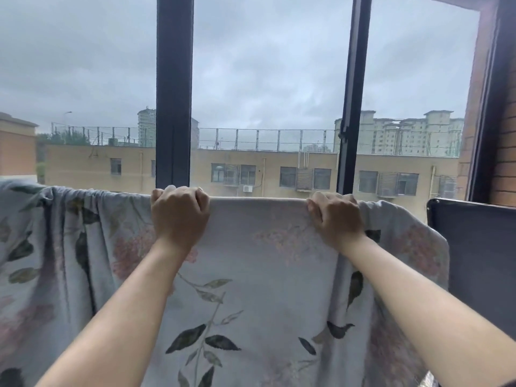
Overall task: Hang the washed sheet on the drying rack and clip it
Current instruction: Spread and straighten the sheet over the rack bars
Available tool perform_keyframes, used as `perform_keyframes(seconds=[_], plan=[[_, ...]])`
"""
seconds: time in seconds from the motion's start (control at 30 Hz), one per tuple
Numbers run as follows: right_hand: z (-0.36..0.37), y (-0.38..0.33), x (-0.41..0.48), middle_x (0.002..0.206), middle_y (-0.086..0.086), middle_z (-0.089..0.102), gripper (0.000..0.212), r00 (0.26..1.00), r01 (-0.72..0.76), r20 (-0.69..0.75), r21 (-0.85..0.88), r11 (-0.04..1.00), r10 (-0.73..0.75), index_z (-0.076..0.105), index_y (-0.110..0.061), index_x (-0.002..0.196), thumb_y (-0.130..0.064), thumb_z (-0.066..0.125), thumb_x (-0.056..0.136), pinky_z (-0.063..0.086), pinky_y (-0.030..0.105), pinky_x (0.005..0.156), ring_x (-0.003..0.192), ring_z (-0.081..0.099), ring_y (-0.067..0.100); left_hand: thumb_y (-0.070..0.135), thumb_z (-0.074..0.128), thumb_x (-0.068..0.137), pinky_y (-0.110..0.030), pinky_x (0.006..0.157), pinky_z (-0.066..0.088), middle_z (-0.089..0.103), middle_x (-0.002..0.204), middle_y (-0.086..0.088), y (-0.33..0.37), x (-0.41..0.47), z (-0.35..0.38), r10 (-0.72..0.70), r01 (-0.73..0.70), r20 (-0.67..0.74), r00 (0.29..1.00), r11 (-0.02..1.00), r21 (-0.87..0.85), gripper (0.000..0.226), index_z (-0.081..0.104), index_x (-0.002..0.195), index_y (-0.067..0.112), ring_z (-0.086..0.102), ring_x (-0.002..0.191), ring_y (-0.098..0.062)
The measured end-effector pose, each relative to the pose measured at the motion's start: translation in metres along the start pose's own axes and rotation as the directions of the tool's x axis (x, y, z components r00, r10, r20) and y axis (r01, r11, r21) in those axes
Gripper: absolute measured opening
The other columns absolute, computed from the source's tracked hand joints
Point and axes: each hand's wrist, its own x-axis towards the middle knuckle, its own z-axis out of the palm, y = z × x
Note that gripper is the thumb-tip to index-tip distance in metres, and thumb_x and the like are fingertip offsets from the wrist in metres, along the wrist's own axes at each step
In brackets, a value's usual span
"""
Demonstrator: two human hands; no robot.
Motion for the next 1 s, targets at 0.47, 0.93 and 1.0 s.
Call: perform_keyframes(seconds=[0.47, 0.93, 1.0], plan=[[-0.030, 0.040, -0.027, 0.128, -0.004, 0.054, 0.035, 0.984, -0.139, 0.134, 0.203, 0.969, 0.113, 0.050, -0.024, 0.126, -0.034, 0.035, 0.096, 0.039, 0.041, 0.099, 0.119, 0.048, 0.019, 0.032, 0.028, 0.088, -0.038, 0.077, 0.037, 0.063, 0.073, -0.007, 0.120, -0.015, 0.026, 0.304, -0.280, 0.174, 0.937, 0.948, -0.149, 0.037, 0.057, 0.073, 0.014, 0.056, 0.069, -0.026], [-0.055, 0.197, -0.090, 0.083, 0.006, 0.067, 0.047, 0.361, -0.907, 0.823, 0.201, 0.371, 0.438, 0.064, -0.010, 0.091, -0.050, 0.040, 0.097, 0.055, 0.036, 0.070, 0.068, 0.064, 0.020, 0.033, 0.028, 0.087, -0.039, 0.079, 0.036, 0.066, 0.075, -0.010, 0.237, -0.031, 0.057, 0.294, -0.264, 0.201, 0.934, 0.950, -0.165, 0.037, 0.057, 0.078, 0.012, 0.059, 0.072, -0.028], [-0.057, 0.205, -0.083, 0.076, 0.003, 0.065, 0.032, 0.437, -0.899, 0.793, 0.392, 0.194, 0.424, 0.064, -0.011, 0.088, -0.032, 0.044, 0.100, 0.055, 0.038, 0.071, 0.068, 0.063, 0.019, 0.033, 0.027, 0.086, -0.039, 0.078, 0.036, 0.065, 0.072, -0.012, 0.238, -0.033, 0.060, 0.254, -0.233, 0.189, 0.948, 0.964, -0.129, 0.039, 0.057, 0.074, 0.010, 0.059, 0.070, -0.030]])
